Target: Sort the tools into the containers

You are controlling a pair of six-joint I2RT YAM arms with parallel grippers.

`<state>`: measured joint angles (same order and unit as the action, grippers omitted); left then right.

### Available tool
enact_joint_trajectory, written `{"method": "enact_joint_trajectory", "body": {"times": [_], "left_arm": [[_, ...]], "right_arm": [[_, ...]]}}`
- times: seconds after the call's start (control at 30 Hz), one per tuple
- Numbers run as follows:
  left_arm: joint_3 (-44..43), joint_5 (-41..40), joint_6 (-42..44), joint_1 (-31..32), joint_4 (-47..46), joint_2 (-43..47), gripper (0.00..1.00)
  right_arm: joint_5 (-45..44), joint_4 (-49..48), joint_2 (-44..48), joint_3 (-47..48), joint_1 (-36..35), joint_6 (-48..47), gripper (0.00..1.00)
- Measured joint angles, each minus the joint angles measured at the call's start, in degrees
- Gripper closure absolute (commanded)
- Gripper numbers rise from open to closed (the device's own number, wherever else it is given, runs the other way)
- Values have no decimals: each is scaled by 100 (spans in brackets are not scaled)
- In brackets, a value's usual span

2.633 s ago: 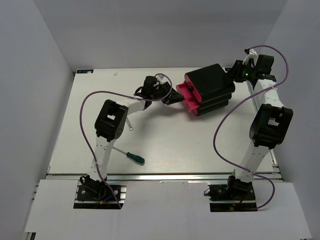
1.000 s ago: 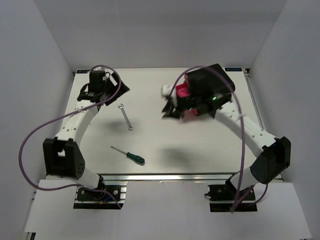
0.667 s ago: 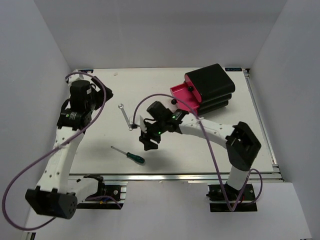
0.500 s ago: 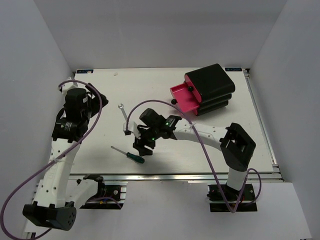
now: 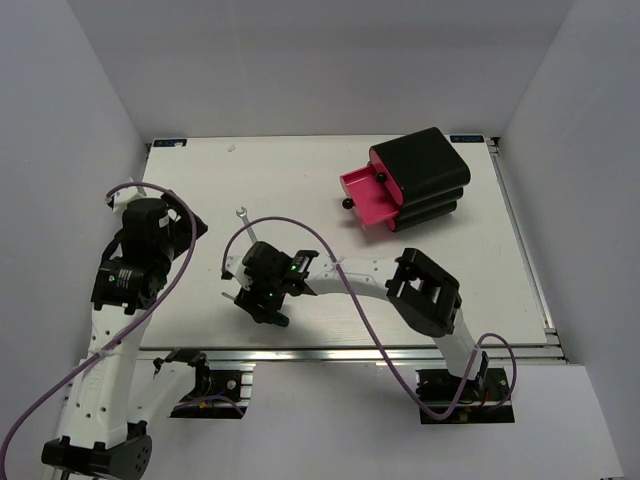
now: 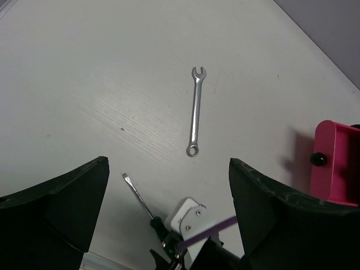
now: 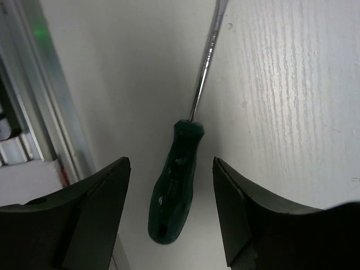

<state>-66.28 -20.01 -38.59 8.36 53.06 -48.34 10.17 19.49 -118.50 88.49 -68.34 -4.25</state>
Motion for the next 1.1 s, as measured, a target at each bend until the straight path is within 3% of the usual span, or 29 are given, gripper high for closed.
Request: {"method": "enact_joint_trajectory", "body": {"times": [0.17, 0.23, 0.6, 0.8, 0.97, 1.1], "left_arm": [[0, -46, -2, 0, 227, 190, 4], [2, -57, -13, 0, 280, 271, 4], [129, -76, -153, 0, 343, 616, 4], [284, -76, -186, 0, 155, 605, 4], [496, -52, -195, 0, -179, 553, 4], [704, 42, -199, 0, -581, 391, 4]], "right_arm": [[-391, 4, -293, 140, -42, 111, 37], [-555, 15, -319, 140, -50, 87, 43], [-1156, -304, -179, -317, -260, -164, 100], [-616, -4, 525, -1051, 195, -710, 100], [1010, 610, 1589, -1025, 1775, -1895, 100], [1561, 691, 2459, -721, 2907, -2938, 100]]}}
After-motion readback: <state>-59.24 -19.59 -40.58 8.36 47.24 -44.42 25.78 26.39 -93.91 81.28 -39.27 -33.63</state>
